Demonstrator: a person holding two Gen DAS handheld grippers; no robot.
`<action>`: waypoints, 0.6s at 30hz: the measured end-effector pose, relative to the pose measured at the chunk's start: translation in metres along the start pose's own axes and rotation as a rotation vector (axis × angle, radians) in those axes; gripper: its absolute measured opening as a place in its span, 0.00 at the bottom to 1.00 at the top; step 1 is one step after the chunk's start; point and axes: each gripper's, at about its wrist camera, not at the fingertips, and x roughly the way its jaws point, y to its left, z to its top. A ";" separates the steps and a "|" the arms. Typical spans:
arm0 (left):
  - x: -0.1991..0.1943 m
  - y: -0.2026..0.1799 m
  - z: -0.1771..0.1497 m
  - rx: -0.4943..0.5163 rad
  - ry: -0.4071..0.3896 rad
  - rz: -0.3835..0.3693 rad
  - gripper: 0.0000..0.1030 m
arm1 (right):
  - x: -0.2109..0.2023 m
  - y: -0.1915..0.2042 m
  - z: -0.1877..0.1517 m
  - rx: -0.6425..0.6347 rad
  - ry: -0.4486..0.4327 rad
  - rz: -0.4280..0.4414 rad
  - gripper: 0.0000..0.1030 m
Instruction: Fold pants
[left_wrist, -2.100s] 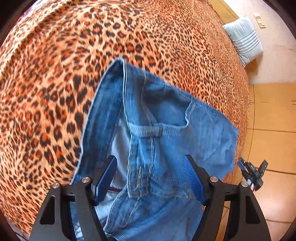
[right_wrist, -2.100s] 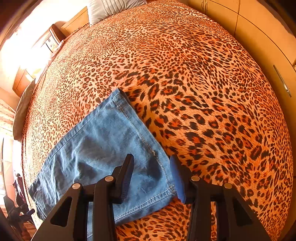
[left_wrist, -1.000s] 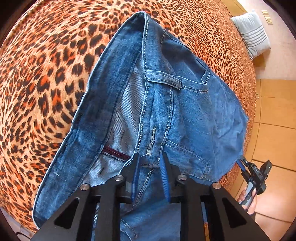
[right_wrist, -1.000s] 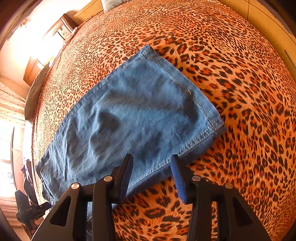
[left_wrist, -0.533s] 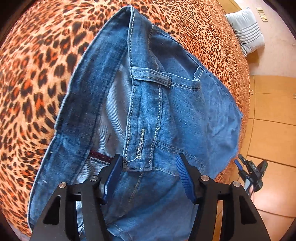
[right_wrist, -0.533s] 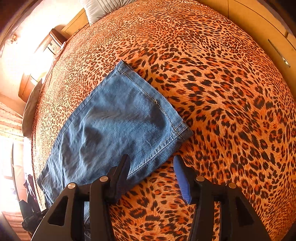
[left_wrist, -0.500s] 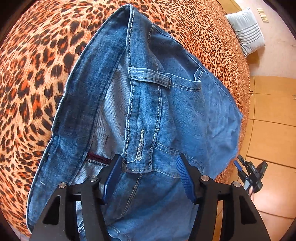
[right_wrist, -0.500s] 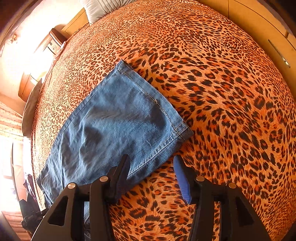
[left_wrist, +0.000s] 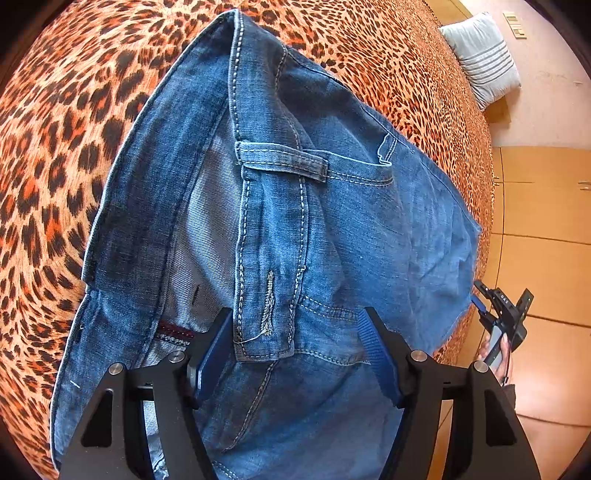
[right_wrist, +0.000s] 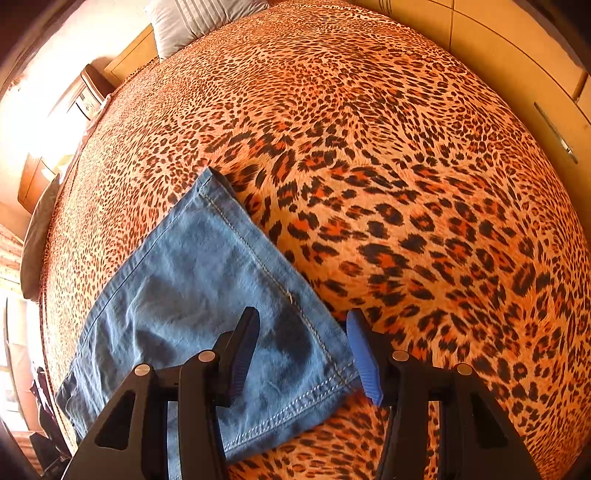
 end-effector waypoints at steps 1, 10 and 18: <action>0.001 -0.003 -0.001 0.007 -0.006 0.012 0.51 | 0.003 0.000 0.003 -0.008 -0.009 -0.018 0.49; -0.009 -0.012 -0.026 0.038 -0.034 0.268 0.09 | 0.010 0.022 0.006 -0.195 0.018 -0.058 0.03; -0.020 0.002 -0.015 -0.013 -0.027 0.323 0.08 | 0.013 0.009 0.000 -0.144 0.019 -0.075 0.07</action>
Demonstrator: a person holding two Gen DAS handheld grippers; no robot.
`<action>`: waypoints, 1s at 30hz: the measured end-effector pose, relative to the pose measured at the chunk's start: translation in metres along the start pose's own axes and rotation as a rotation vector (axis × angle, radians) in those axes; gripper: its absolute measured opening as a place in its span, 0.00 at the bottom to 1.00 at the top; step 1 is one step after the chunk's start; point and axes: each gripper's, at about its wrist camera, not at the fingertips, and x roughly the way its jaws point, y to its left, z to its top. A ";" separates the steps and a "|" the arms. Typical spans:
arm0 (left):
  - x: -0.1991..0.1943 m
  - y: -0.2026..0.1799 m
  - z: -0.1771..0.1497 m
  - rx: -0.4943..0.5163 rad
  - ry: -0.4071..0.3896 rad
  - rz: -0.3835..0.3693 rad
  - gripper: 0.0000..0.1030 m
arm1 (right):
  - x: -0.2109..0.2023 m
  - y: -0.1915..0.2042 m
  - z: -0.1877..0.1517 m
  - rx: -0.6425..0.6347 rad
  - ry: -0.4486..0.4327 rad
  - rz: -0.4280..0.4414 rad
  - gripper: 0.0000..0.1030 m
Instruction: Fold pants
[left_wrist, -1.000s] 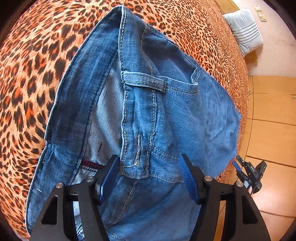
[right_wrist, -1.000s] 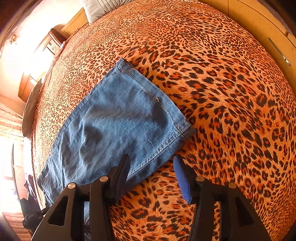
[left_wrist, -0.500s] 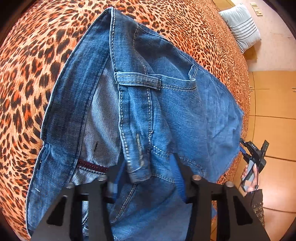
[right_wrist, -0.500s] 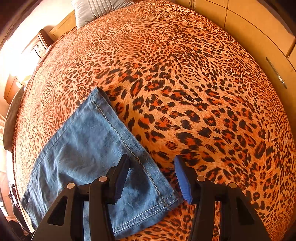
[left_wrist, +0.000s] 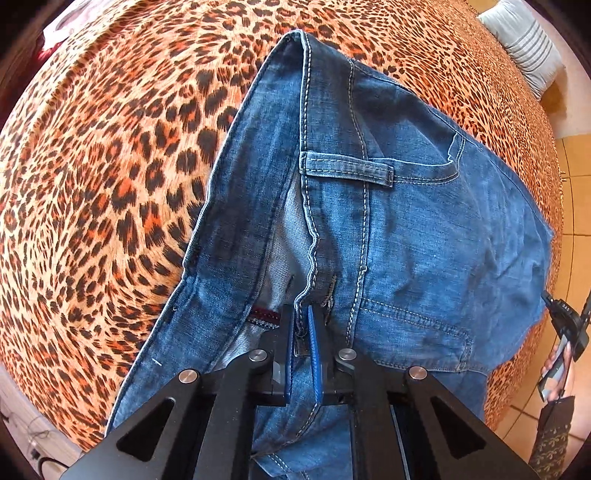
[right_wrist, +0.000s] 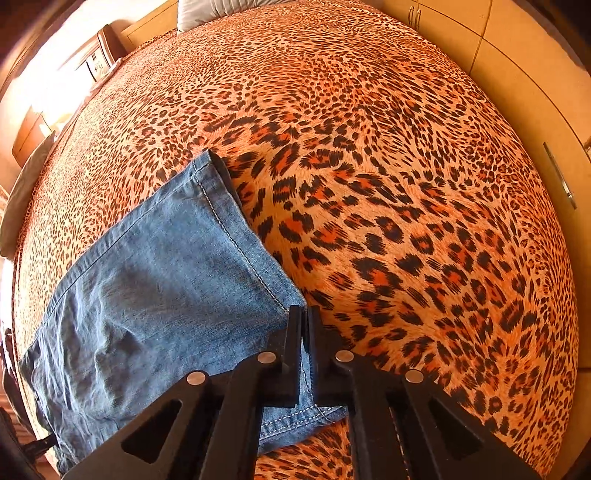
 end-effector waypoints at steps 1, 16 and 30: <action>-0.004 0.003 -0.001 -0.003 0.009 -0.028 0.08 | -0.003 0.000 -0.001 0.009 -0.005 0.005 0.07; -0.015 0.046 -0.026 0.226 0.259 -0.233 0.73 | -0.107 -0.077 -0.196 0.241 0.015 0.137 0.35; 0.003 0.040 -0.035 0.304 0.324 -0.202 0.72 | -0.132 -0.149 -0.418 0.662 0.103 0.128 0.47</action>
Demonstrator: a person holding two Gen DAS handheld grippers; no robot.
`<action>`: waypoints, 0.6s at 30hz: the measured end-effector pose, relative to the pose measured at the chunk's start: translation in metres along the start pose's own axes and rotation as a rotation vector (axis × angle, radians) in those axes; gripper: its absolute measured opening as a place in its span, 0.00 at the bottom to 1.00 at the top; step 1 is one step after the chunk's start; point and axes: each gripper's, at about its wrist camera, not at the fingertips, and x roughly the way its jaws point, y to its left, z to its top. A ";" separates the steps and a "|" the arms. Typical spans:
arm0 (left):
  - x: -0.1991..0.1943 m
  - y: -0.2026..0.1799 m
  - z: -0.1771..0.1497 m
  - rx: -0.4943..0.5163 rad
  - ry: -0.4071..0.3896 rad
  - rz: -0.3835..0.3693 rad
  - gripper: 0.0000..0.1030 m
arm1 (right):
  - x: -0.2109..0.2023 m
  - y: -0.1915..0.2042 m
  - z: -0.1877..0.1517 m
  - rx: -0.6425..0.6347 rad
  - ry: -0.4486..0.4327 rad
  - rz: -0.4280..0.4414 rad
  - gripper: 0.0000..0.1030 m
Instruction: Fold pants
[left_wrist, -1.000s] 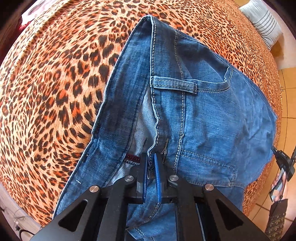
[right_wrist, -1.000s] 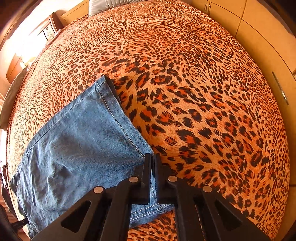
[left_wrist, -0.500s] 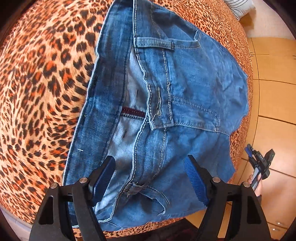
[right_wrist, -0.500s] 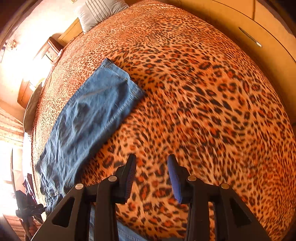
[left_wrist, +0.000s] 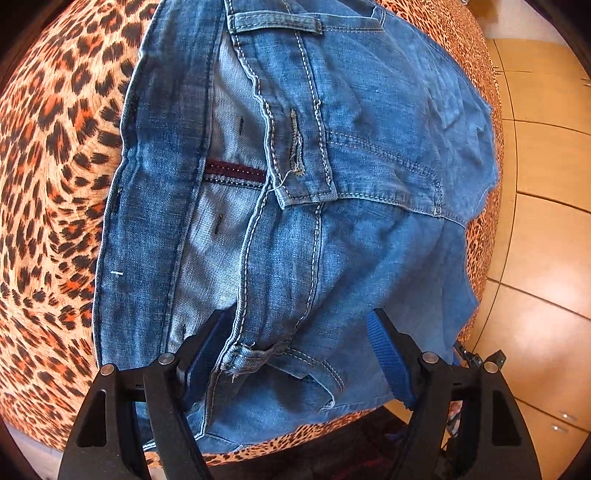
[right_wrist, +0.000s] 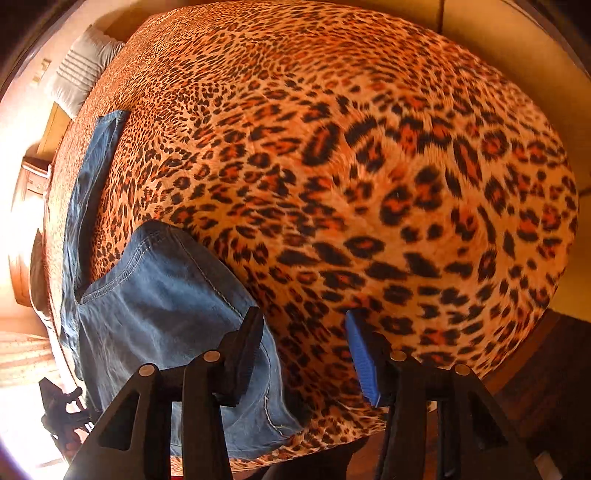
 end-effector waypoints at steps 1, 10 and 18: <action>0.004 -0.011 0.005 -0.002 0.001 0.009 0.71 | 0.000 -0.003 -0.006 0.019 -0.016 0.032 0.47; 0.000 -0.018 -0.042 0.008 -0.083 0.231 0.13 | -0.036 0.050 -0.041 -0.255 -0.134 0.002 0.01; -0.003 -0.010 -0.048 -0.059 -0.077 0.179 0.13 | -0.013 0.032 -0.016 -0.125 -0.041 0.017 0.35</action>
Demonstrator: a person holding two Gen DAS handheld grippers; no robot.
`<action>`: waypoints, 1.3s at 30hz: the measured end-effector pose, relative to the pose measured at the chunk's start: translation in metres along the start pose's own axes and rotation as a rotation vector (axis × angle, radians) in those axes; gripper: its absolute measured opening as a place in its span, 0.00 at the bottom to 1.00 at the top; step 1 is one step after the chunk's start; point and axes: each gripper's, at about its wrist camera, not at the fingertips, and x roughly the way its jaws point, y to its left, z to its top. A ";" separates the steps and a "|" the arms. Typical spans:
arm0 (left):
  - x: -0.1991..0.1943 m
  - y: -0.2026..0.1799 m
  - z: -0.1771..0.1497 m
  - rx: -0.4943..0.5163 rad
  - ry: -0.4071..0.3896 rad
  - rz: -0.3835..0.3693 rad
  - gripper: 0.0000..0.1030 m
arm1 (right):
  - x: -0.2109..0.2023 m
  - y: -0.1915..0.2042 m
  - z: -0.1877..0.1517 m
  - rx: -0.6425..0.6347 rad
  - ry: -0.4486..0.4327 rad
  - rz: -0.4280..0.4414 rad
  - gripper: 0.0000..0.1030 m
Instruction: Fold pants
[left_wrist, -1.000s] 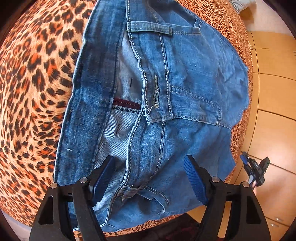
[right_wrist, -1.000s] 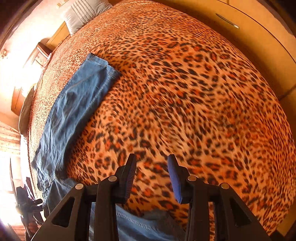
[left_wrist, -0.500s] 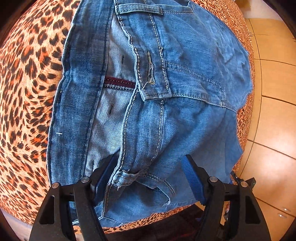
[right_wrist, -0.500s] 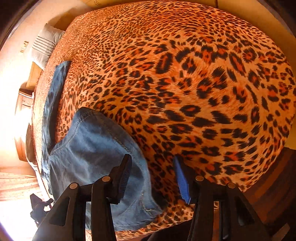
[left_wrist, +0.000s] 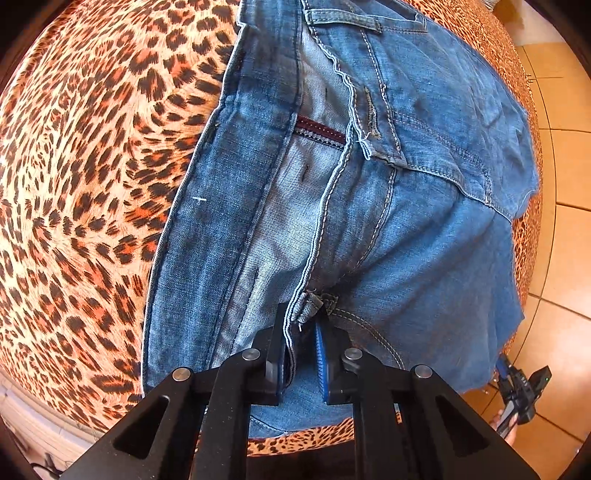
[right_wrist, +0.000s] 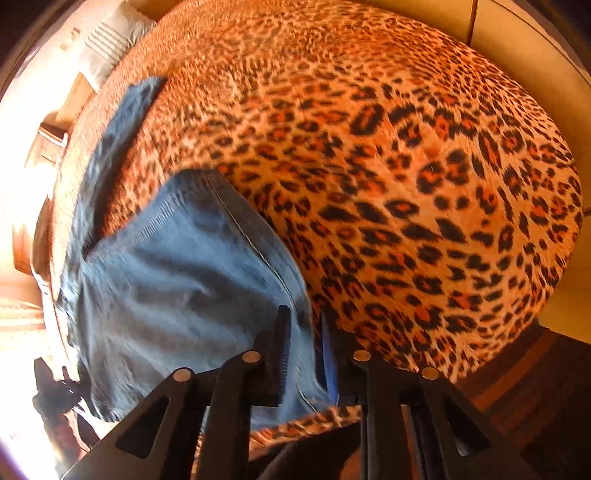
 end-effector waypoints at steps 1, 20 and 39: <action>-0.001 0.001 -0.001 -0.006 0.001 -0.001 0.13 | -0.002 0.001 0.010 0.021 -0.037 0.034 0.45; -0.019 -0.017 0.030 0.040 -0.076 -0.019 0.08 | -0.009 0.070 0.056 -0.027 -0.165 0.106 0.02; -0.025 -0.006 0.002 0.083 -0.077 -0.025 0.54 | -0.001 -0.026 -0.021 0.159 -0.001 0.046 0.52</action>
